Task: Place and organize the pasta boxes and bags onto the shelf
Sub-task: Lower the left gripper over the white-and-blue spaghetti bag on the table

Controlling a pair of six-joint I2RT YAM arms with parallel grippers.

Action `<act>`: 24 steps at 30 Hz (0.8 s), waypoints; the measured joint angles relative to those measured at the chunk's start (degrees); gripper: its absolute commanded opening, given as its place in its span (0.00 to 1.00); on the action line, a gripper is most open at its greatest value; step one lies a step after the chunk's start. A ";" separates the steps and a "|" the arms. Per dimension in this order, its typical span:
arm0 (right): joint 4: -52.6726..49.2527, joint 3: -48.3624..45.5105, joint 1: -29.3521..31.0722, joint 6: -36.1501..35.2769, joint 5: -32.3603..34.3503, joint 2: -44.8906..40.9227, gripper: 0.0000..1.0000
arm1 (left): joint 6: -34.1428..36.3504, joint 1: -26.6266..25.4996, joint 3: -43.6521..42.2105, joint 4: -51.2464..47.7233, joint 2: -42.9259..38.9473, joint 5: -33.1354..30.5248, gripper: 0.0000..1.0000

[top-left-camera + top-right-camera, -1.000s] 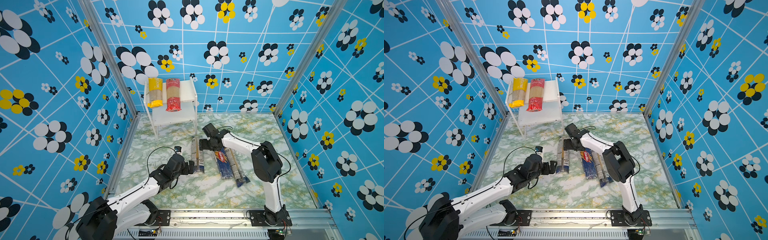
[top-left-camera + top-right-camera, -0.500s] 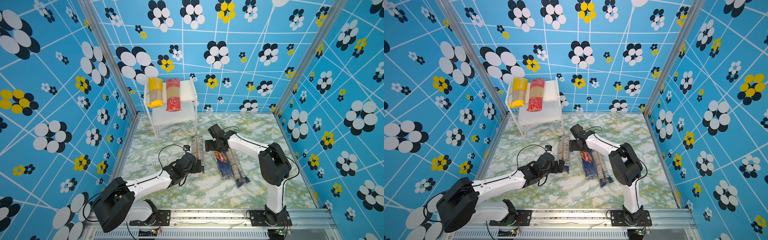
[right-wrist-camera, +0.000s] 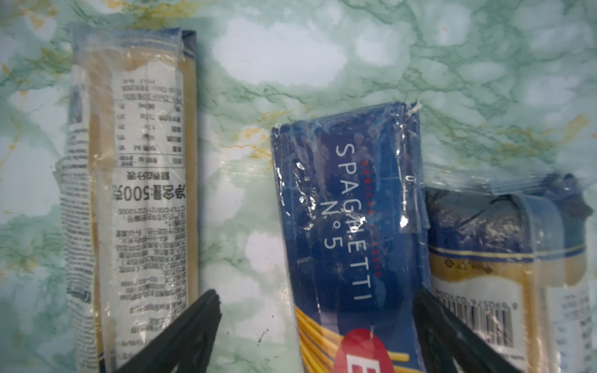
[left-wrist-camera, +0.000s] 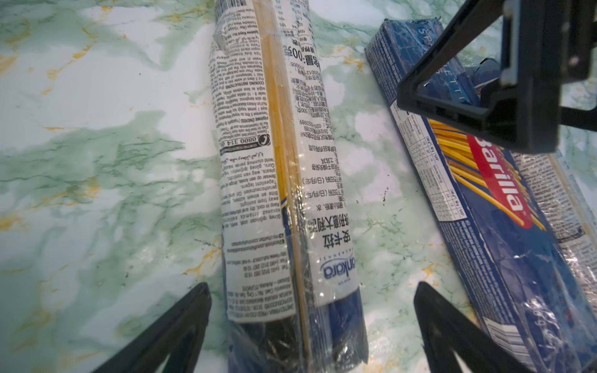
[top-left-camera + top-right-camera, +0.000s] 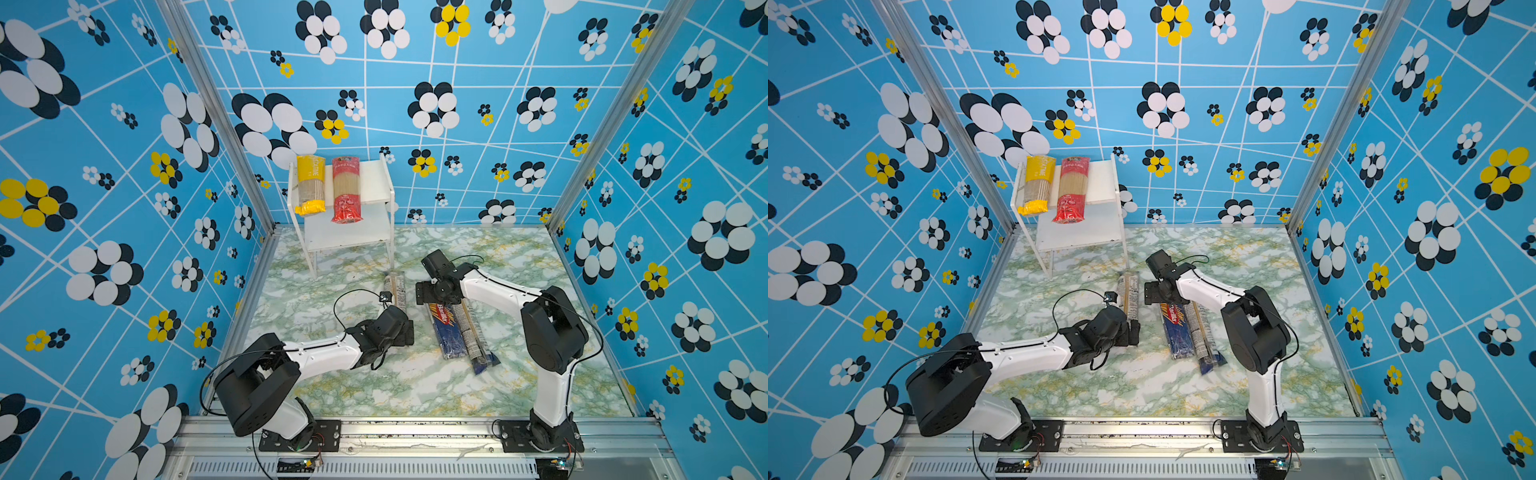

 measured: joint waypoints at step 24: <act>1.88 -3.80 -0.92 0.00 0.44 -1.53 0.95 | -4.22 -0.92 5.73 -4.48 9.22 -4.28 0.99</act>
